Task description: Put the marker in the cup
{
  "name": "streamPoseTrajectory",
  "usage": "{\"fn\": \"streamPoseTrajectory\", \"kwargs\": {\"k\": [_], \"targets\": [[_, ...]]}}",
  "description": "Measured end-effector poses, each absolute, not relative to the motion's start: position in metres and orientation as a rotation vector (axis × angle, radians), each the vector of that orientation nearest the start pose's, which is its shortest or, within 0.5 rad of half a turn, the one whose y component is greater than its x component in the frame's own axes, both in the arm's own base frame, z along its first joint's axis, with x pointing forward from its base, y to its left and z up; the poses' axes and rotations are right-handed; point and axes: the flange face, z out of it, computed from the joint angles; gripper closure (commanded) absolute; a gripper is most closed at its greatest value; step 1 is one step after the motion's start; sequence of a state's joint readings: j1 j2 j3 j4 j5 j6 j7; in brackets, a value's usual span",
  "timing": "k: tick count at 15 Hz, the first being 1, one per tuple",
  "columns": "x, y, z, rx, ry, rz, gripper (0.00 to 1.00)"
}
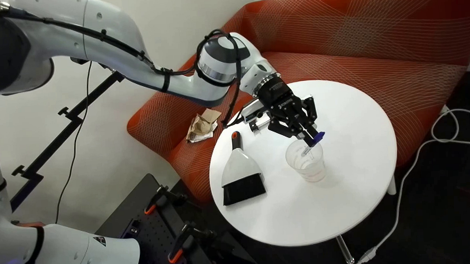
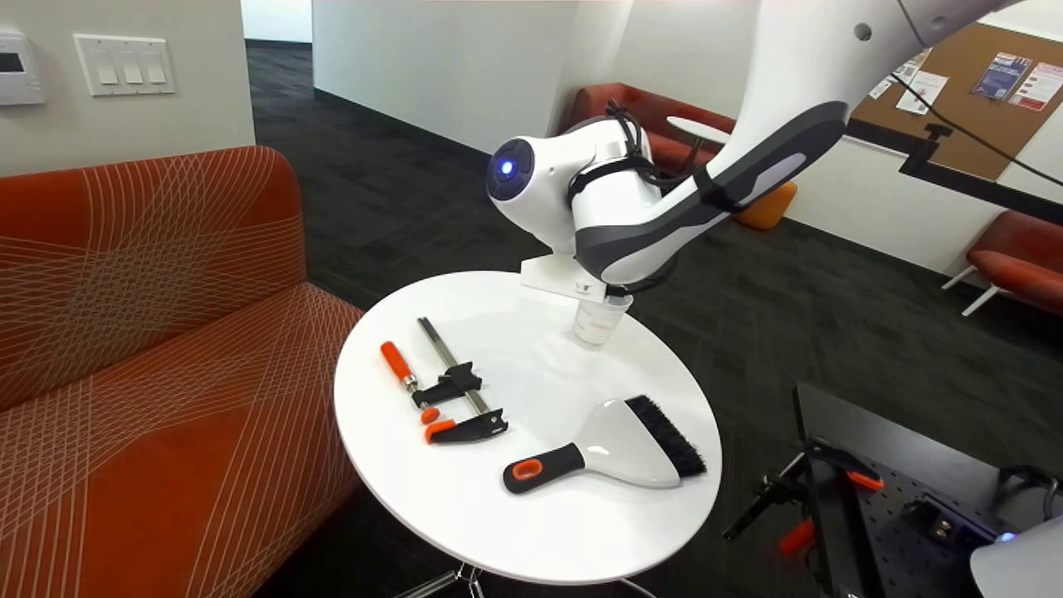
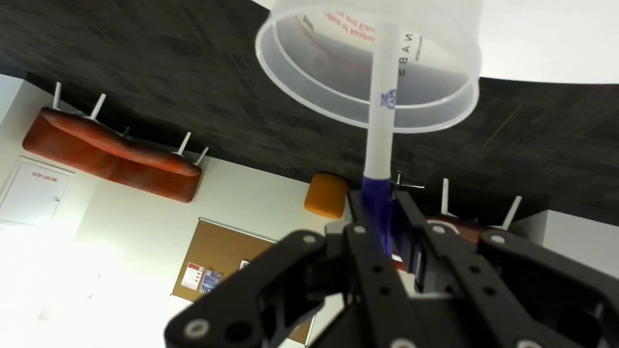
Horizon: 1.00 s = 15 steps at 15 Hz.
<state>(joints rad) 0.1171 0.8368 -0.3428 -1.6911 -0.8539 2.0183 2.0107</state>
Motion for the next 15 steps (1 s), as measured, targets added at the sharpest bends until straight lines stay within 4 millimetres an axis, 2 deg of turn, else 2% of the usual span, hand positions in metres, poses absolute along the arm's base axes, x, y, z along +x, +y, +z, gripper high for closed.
{"fn": "streamPoseTrajectory", "kwargs": {"k": [1, 2, 4, 9, 12, 15], "targets": [[0.61, -0.17, 0.126, 1.509, -1.526, 0.496, 0.57], [0.609, -0.168, 0.124, 1.511, -1.523, 0.492, 0.56], [0.608, -0.166, 0.12, 1.515, -1.514, 0.486, 0.43], [0.61, -0.164, 0.122, 1.504, -1.52, 0.503, 0.04], [0.615, -0.165, 0.137, 1.482, -1.544, 0.561, 0.0], [0.621, -0.168, 0.163, 1.469, -1.576, 0.609, 0.0]]}}
